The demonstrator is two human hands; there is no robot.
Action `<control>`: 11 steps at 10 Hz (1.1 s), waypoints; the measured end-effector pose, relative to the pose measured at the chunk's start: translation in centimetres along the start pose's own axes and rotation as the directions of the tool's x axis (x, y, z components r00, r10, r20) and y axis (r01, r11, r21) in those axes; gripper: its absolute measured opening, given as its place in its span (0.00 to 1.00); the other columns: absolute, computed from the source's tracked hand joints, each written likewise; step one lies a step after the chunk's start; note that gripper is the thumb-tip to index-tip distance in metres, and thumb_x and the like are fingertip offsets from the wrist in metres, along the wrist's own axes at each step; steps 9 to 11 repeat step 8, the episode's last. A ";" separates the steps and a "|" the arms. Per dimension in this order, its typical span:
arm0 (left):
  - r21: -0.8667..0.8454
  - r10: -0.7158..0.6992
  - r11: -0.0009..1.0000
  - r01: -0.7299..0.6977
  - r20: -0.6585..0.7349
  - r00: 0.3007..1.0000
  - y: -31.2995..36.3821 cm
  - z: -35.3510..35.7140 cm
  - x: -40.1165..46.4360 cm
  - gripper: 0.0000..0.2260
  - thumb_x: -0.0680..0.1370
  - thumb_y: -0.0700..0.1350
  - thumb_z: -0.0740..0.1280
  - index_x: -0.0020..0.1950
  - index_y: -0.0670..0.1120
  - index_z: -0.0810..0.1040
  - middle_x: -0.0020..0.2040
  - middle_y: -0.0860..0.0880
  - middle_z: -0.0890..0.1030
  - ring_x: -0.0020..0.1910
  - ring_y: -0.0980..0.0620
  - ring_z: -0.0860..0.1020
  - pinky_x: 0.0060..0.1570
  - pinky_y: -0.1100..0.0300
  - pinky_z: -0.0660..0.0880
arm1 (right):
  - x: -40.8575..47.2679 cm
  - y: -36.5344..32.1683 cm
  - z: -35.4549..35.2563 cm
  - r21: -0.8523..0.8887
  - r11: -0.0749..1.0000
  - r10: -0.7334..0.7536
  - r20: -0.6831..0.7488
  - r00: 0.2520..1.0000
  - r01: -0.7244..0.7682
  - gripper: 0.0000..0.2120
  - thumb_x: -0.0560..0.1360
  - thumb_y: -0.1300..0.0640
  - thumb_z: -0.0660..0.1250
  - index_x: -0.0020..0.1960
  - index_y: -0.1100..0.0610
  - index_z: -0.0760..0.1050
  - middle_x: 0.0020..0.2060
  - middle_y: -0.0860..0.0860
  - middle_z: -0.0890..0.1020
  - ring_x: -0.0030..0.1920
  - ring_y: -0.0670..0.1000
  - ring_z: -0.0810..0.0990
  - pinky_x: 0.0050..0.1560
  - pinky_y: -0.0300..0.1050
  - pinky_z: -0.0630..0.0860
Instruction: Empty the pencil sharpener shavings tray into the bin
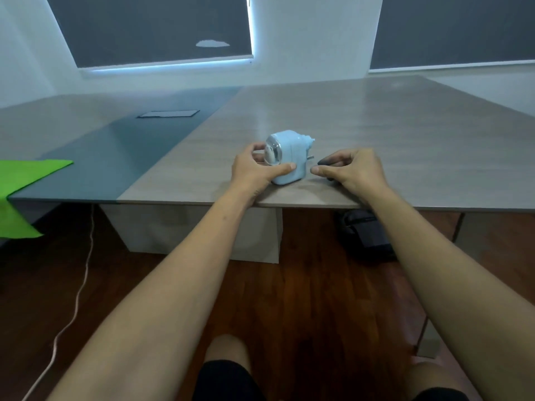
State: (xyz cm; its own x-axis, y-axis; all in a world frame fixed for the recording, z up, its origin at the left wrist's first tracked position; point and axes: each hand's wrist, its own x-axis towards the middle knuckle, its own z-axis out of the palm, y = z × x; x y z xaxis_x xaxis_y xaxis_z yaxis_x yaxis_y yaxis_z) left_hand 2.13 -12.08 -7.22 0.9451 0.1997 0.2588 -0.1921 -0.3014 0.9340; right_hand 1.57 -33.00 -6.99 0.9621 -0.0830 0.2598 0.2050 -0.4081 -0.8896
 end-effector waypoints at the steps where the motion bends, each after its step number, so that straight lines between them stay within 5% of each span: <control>1: 0.113 0.003 0.994 0.009 -0.107 0.994 0.1 -0.7 -0.2 0.33 0.58 0.52 0.84 0.58 0.47 0.76 0.49 0.51 0.81 0.45 0.55 0.81 0.49 0.60 0.79 | -0.1 -0.2 0.1 0.024 1.000 0.018 -0.008 1.000 -0.018 0.14 0.62 0.49 0.83 0.44 0.53 0.86 0.33 0.48 0.85 0.32 0.44 0.81 0.37 0.36 0.78; 2: 0.200 0.002 0.979 0.038 -0.197 0.980 0.2 -1.8 -0.4 0.29 0.61 0.51 0.83 0.57 0.48 0.74 0.47 0.53 0.79 0.43 0.55 0.79 0.44 0.65 0.72 | -0.2 -0.2 0.0 0.035 0.999 0.017 -0.028 0.999 -0.016 0.11 0.61 0.48 0.83 0.39 0.51 0.85 0.33 0.48 0.85 0.33 0.47 0.82 0.41 0.41 0.82; 5: 0.262 0.001 0.954 0.145 -0.486 0.874 -1.7 -7.6 0.5 0.33 0.63 0.52 0.82 0.61 0.42 0.73 0.59 0.44 0.81 0.57 0.45 0.79 0.50 0.60 0.70 | -0.3 -0.1 -0.1 0.074 0.997 0.008 -0.038 0.999 -0.005 0.11 0.62 0.47 0.83 0.37 0.51 0.84 0.33 0.49 0.86 0.33 0.47 0.82 0.38 0.40 0.79; 7: 0.252 -0.022 0.950 0.182 -0.529 0.848 -2.0 -8.1 1.0 0.35 0.62 0.52 0.81 0.62 0.41 0.72 0.61 0.43 0.79 0.60 0.42 0.78 0.57 0.53 0.73 | -0.4 -0.2 0.0 0.051 0.999 0.004 -0.040 0.999 -0.002 0.12 0.64 0.45 0.81 0.40 0.52 0.85 0.35 0.49 0.86 0.34 0.45 0.81 0.42 0.40 0.79; 8: 0.268 0.030 0.950 0.162 -0.592 0.805 -1.5 -7.7 0.3 0.46 0.62 0.57 0.81 0.71 0.39 0.65 0.69 0.41 0.72 0.68 0.42 0.72 0.64 0.51 0.69 | -0.4 -0.4 -0.1 0.031 0.999 0.033 -0.078 0.996 -0.030 0.17 0.68 0.43 0.78 0.48 0.54 0.86 0.40 0.47 0.86 0.41 0.45 0.82 0.46 0.40 0.78; 11: 0.268 0.030 0.950 0.162 -0.592 0.805 -1.5 -7.7 0.3 0.46 0.62 0.57 0.81 0.71 0.39 0.65 0.69 0.41 0.72 0.68 0.42 0.72 0.64 0.51 0.69 | -0.4 -0.4 -0.1 0.031 0.999 0.033 -0.078 0.996 -0.030 0.17 0.68 0.43 0.78 0.48 0.54 0.86 0.40 0.47 0.86 0.41 0.45 0.82 0.46 0.40 0.78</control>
